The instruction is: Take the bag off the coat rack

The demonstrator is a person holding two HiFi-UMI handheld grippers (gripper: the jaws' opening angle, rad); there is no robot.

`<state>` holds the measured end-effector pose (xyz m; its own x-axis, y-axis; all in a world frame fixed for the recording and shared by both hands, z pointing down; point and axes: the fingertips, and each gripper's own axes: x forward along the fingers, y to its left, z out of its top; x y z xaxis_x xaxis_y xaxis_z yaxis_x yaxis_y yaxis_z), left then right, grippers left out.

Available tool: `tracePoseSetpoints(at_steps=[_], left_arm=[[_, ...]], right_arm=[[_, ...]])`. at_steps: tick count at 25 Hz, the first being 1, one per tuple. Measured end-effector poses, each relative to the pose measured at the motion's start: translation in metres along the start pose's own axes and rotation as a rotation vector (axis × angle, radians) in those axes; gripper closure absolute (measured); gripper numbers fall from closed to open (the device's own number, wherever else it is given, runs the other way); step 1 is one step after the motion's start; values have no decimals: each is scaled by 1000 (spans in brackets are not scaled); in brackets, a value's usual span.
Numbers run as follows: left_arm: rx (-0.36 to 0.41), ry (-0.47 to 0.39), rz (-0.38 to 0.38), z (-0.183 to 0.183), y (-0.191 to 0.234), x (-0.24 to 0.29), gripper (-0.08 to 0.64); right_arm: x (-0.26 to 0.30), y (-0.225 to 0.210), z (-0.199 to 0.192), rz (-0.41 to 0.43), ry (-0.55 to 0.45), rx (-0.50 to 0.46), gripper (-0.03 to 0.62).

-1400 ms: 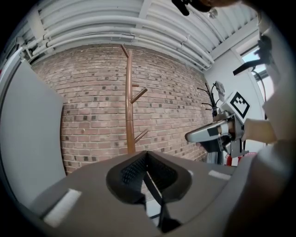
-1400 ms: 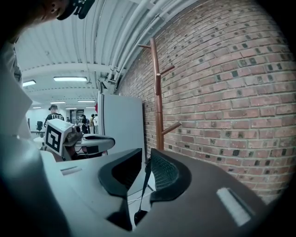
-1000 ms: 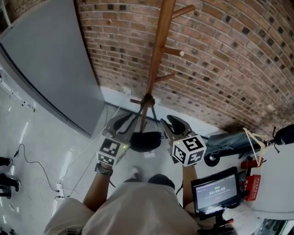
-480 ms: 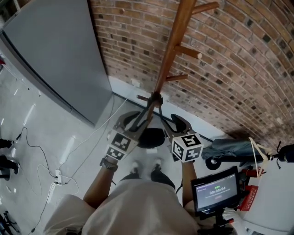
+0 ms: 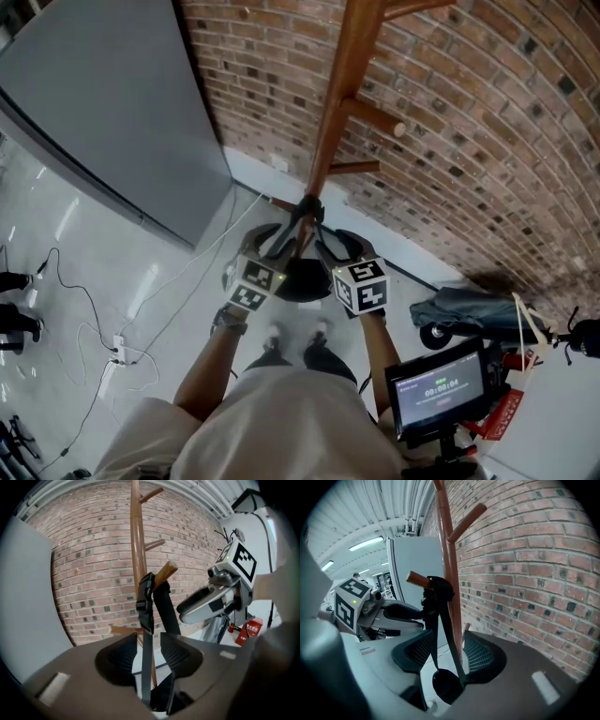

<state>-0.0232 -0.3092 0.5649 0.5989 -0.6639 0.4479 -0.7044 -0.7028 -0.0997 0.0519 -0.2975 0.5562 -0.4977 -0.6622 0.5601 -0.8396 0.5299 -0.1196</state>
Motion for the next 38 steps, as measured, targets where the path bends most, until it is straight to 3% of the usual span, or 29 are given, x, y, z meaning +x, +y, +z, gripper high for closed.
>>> tracePoseSetpoints(at_steps=[7, 14, 25, 31, 38], left_arm=[[19, 44, 2, -20, 9, 29, 405], [20, 69, 13, -20, 9, 41, 439], [12, 94, 13, -30, 10, 61, 526], [-42, 85, 10, -30, 12, 57, 554], [-150, 95, -32, -26, 12, 50, 557]], right_arm=[[22, -6, -9, 30, 22, 46, 377], [38, -11, -10, 51, 39, 14, 395], [57, -9, -11, 89, 42, 49, 502], [56, -6, -11, 94, 52, 38, 582], [49, -7, -12, 102, 78, 71, 588]])
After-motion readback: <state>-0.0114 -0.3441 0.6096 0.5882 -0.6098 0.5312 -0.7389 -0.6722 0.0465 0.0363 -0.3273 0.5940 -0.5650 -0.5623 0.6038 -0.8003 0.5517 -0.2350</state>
